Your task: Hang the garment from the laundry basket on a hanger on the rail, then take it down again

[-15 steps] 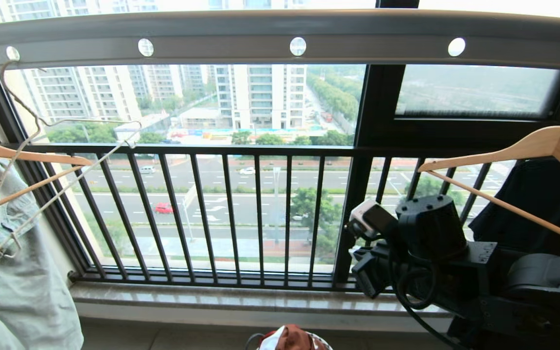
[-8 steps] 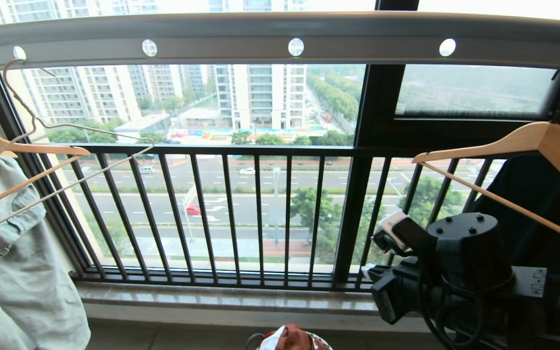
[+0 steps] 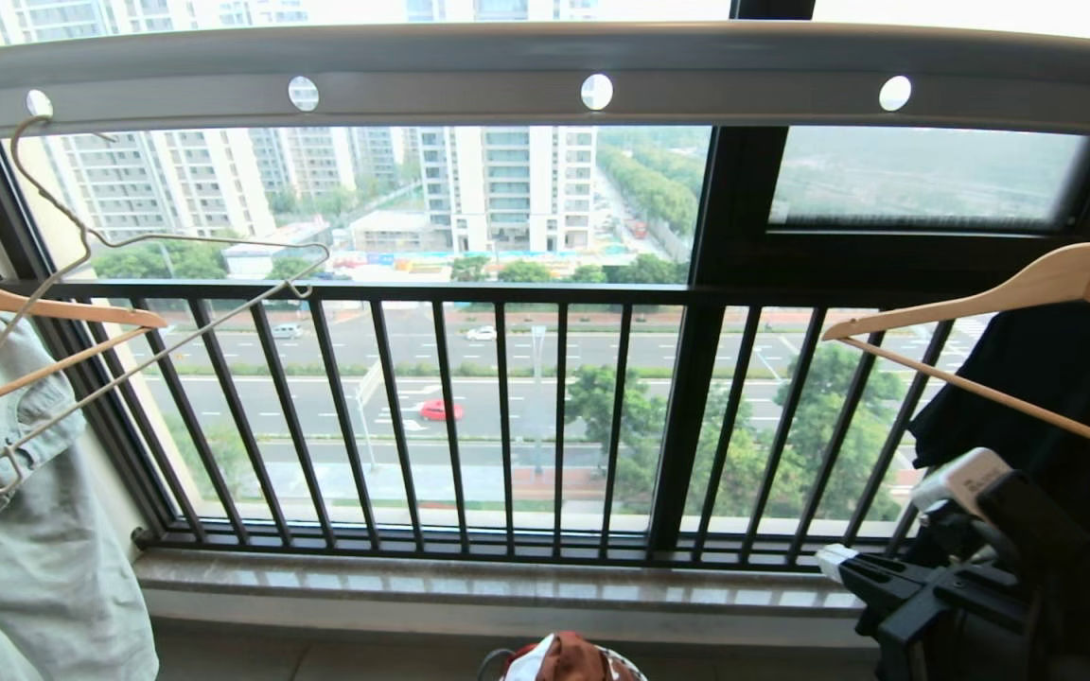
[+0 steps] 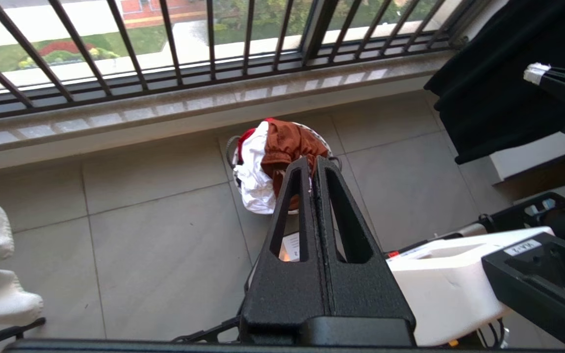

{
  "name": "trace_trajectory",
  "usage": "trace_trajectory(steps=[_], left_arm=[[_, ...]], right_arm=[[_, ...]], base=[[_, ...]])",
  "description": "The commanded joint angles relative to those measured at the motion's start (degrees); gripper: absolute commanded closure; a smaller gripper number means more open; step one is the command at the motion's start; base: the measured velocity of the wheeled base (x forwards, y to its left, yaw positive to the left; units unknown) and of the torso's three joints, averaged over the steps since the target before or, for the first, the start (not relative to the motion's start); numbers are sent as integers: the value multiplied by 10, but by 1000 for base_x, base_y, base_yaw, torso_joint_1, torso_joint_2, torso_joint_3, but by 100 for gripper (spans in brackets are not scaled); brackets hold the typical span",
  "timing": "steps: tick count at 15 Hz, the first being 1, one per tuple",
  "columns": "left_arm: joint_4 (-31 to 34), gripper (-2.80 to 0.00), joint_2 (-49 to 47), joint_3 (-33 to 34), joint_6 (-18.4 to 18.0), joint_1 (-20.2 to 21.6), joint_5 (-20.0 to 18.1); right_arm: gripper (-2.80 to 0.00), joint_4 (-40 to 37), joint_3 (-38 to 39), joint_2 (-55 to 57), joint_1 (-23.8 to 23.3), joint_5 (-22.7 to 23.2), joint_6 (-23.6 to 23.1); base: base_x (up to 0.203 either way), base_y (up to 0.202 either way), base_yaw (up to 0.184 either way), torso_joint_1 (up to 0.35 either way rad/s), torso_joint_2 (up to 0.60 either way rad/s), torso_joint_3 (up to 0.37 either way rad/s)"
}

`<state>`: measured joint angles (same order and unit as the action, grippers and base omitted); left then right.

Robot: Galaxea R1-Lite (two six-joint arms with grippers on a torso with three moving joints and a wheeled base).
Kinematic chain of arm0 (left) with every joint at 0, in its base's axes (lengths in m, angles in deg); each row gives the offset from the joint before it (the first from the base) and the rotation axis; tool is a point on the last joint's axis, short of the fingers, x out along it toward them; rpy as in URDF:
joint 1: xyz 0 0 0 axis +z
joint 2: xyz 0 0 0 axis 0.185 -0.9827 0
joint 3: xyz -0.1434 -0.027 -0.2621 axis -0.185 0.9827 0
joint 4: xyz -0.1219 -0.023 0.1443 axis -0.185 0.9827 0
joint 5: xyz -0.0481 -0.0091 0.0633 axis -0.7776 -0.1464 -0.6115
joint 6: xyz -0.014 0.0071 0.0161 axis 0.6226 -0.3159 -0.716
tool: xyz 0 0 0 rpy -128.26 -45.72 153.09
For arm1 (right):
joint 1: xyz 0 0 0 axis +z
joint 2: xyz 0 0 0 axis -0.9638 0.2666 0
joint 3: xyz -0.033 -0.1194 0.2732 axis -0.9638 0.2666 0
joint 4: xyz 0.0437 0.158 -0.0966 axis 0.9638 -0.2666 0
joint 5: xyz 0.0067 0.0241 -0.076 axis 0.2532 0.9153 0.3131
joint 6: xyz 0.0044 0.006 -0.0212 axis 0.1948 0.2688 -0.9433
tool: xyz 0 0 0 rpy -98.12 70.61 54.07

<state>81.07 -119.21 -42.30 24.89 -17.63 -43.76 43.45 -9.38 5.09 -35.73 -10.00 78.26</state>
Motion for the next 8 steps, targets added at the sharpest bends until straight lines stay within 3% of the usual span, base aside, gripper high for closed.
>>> trace_trajectory(steps=[1, 5, 8], left_arm=[[4, 0, 29, 27, 6, -2, -30], [3, 0, 86, 84, 25, -1, -33], [1, 0, 170, 92, 72, 0, -36]], right_arm=[[0, 2, 22, -97, -2, -10, 0], [0, 4, 37, -194, -61, -20, -1], [0, 5, 6, -258, -122, -126, -51]], base=[[0, 0, 0, 0, 0, 0], [0, 0, 0, 0, 0, 0], [0, 0, 0, 0, 0, 0]])
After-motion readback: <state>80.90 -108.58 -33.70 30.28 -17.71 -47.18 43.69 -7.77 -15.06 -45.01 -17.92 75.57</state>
